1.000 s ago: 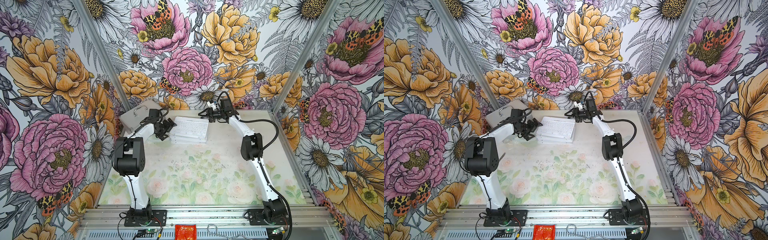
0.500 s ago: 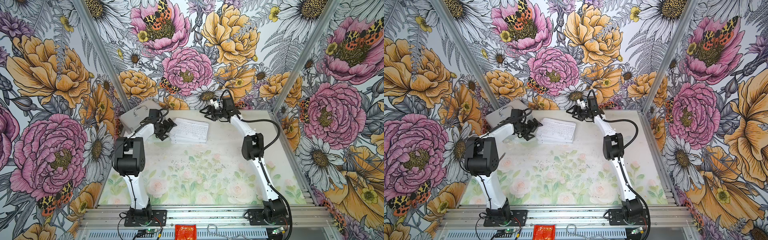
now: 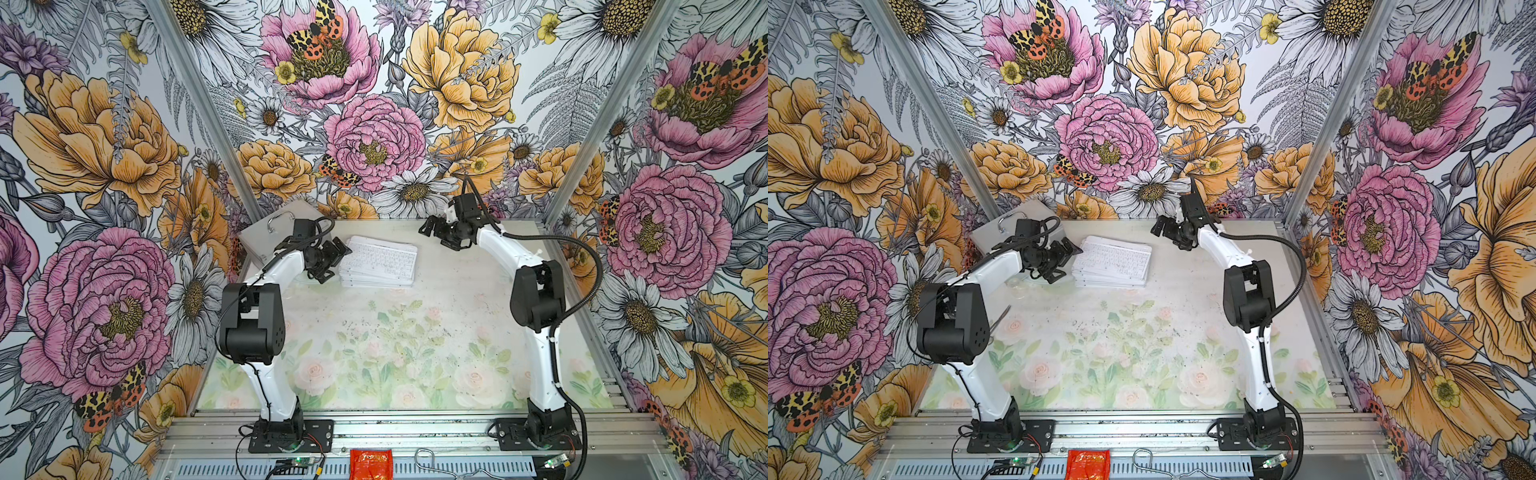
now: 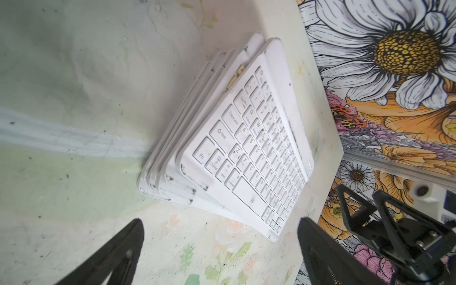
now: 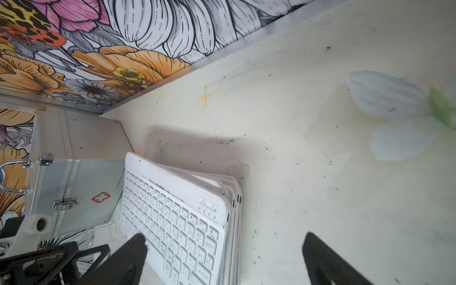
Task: Stack the numeric keypads
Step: Place the numeric keypad at the numeric keypad, then adjust the numeric keypad.
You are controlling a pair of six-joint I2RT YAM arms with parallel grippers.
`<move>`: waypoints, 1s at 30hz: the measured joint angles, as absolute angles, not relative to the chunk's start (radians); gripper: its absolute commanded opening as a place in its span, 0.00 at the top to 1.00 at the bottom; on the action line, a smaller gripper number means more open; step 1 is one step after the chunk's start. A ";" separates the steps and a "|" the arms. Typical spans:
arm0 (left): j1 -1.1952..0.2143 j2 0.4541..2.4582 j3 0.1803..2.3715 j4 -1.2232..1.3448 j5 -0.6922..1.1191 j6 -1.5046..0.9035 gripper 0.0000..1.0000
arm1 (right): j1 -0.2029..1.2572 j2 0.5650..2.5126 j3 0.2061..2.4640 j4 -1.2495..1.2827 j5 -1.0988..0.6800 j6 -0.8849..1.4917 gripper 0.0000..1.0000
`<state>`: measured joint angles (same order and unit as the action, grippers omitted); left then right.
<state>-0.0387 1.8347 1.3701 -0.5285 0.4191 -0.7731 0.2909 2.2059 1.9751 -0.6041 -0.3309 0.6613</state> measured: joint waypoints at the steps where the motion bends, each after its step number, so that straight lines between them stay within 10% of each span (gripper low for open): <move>1: -0.039 1.823 1.364 -0.529 0.419 -0.770 0.01 | 0.305 2.183 1.956 -0.602 -0.310 0.668 0.01; 30: -0.044 1.675 1.179 -0.527 0.463 -0.755 0.01 | 0.503 2.287 1.993 -0.632 -0.071 0.717 0.00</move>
<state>-0.0437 1.6752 1.1790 -0.5274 0.4629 -0.7547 0.5030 2.2868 1.9926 -0.6315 -0.0711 0.7174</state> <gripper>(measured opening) 0.988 0.996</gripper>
